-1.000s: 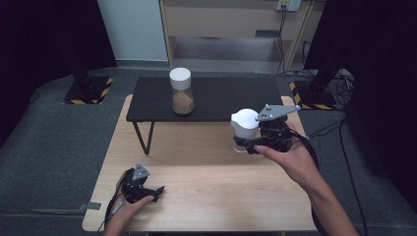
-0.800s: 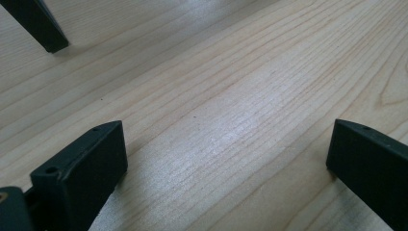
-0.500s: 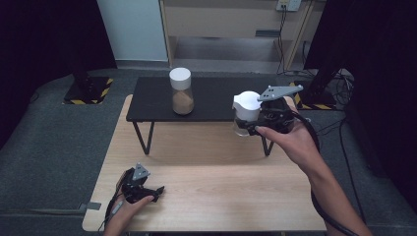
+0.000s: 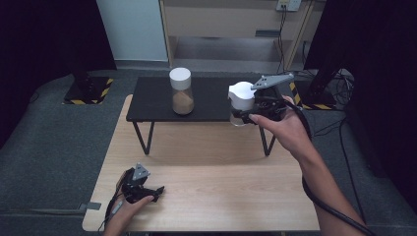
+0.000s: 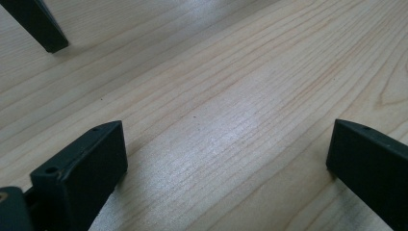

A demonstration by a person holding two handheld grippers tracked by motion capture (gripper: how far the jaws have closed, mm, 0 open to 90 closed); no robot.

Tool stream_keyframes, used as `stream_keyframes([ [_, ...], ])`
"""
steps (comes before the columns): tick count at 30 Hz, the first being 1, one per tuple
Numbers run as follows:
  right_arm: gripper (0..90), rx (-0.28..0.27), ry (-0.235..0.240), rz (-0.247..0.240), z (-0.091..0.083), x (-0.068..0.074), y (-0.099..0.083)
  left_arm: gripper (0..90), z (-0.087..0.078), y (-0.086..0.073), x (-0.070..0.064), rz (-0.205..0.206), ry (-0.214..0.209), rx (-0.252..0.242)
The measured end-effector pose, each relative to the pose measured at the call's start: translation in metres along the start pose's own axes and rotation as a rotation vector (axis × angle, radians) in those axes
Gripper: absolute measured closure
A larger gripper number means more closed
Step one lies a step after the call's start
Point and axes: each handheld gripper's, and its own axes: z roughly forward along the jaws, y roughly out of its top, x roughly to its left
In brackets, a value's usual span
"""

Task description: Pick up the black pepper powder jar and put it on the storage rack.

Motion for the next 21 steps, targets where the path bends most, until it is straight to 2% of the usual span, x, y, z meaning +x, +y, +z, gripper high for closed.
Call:
stream_keyframes([
  [21,31.4,0.002,-0.016,0.062,0.025,-0.027,0.003,0.0,0.001,0.000,0.002,0.008,-0.008,-0.001],
])
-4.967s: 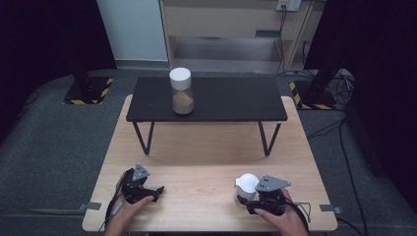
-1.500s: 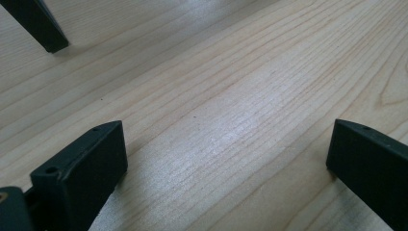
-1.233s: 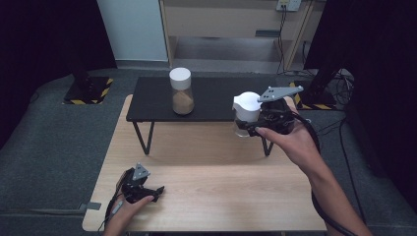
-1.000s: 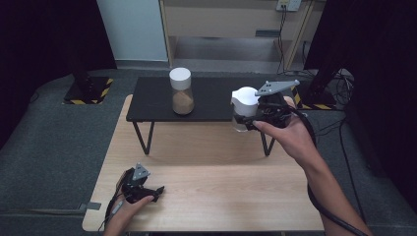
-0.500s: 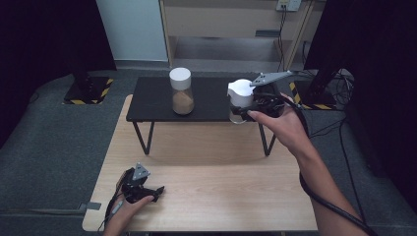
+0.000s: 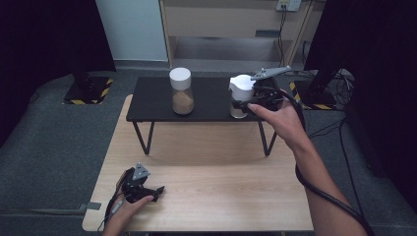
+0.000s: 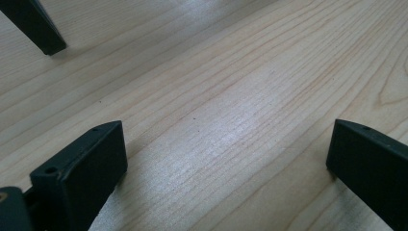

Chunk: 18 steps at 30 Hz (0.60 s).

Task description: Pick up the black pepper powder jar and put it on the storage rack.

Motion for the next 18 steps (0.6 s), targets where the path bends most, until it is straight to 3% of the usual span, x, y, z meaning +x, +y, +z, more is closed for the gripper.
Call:
stream_keyframes([
  [18,31.4,-0.017,-0.002,-0.002,0.0024,-0.0006,-0.0043,0.0,0.0002,0.0002,0.0005,0.002,-0.002,0.000],
])
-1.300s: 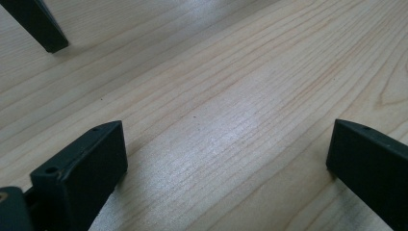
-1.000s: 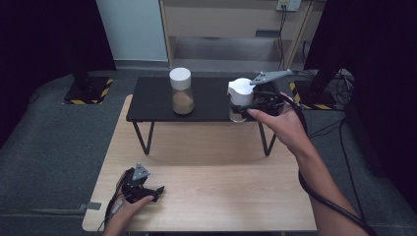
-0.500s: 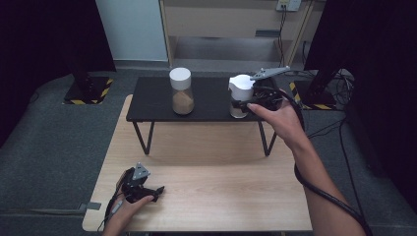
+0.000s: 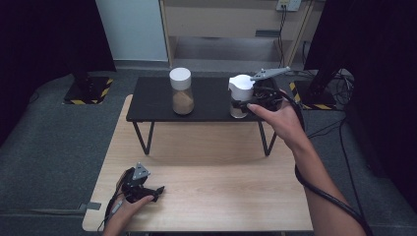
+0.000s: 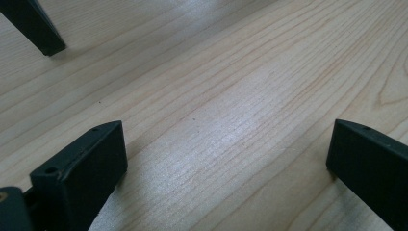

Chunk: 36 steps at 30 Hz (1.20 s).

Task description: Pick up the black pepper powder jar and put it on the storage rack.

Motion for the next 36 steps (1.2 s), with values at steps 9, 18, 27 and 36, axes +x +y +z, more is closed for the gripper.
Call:
stream_keyframes([
  [9,31.2,0.015,0.006,0.016,0.002,-0.003,0.004,0.0,0.000,0.000,0.000,0.000,0.000,0.001],
  [18,12.0,0.040,0.001,-0.019,-0.004,0.001,0.007,0.0,0.000,0.000,0.000,0.000,0.000,0.001],
  [27,5.9,0.038,-0.023,-0.048,-0.030,0.011,-0.002,0.0,0.000,0.000,0.000,0.000,0.000,0.000],
  [36,6.0,0.064,-0.034,-0.056,-0.044,0.028,-0.009,0.0,0.000,0.000,0.000,-0.001,-0.002,0.000],
])
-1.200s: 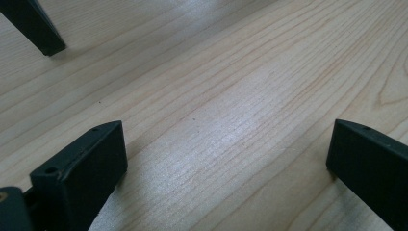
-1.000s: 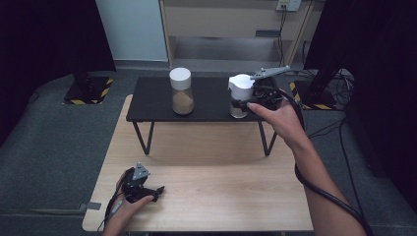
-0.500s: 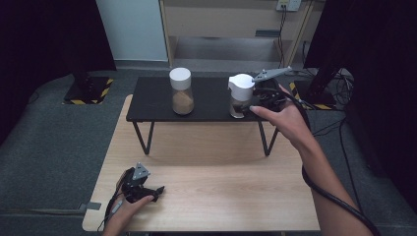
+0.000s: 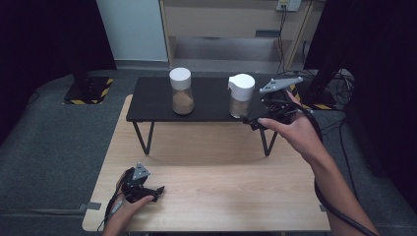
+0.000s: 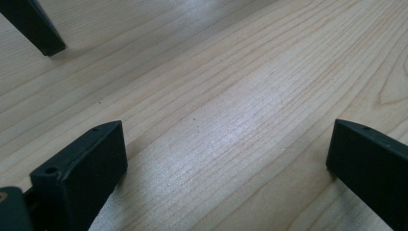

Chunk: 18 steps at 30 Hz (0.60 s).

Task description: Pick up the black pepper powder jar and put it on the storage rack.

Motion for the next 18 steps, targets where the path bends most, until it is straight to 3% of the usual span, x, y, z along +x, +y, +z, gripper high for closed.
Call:
stream_keyframes([
  [9,6.2,0.026,0.003,-0.006,-0.006,0.020,-0.015,0.0,0.000,0.000,0.001,0.004,-0.002,0.002],
  [18,6.6,0.056,0.028,-0.009,0.005,0.037,-0.037,0.0,0.000,0.000,0.000,0.004,0.000,0.002],
])
